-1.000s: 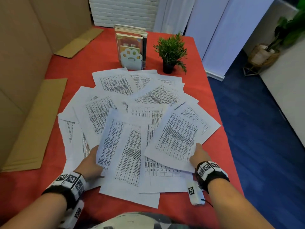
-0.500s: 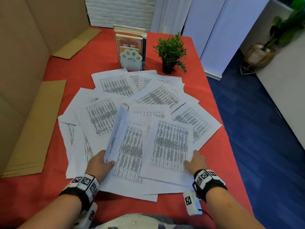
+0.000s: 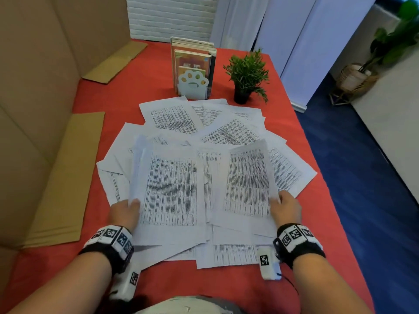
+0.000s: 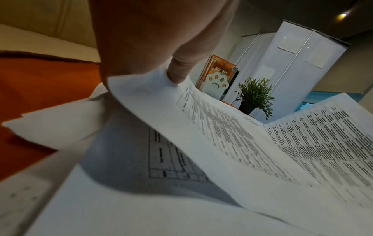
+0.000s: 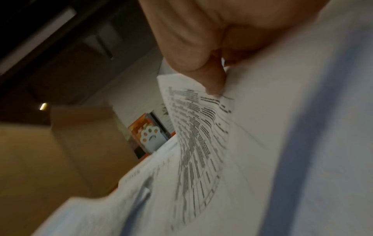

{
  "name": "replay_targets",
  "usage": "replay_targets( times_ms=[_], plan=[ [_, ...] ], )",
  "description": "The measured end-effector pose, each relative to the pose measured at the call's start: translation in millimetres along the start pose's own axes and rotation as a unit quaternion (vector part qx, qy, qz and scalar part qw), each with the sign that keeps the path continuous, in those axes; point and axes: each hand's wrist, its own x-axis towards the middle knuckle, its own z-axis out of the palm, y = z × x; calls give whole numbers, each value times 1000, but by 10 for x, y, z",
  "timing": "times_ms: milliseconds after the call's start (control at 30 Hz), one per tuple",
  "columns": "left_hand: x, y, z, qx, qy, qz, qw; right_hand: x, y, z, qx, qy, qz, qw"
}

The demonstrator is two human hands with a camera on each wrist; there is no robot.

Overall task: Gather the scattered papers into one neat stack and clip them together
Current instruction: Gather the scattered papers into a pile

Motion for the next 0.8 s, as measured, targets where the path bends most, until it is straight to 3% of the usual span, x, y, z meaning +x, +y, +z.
replay_targets(
  times_ms=[167, 333, 567, 733, 800],
  plan=[
    [-24, 44, 85, 5, -6, -10, 1000, 131, -88, 199, 89, -10, 47, 995],
    [-74, 41, 114, -31, 39, 10, 999, 336, -204, 411, 80, -38, 72, 993],
    [-45, -43, 75, -97, 36, -11, 995, 343, -351, 549, 58, -89, 60, 993],
    [14, 90, 150, -121, 53, -40, 990, 214, -230, 460, 128, -8, 83, 988],
    [38, 152, 200, -110, 51, -31, 992, 167, -101, 410, 146, -17, 106, 983]
  ],
)
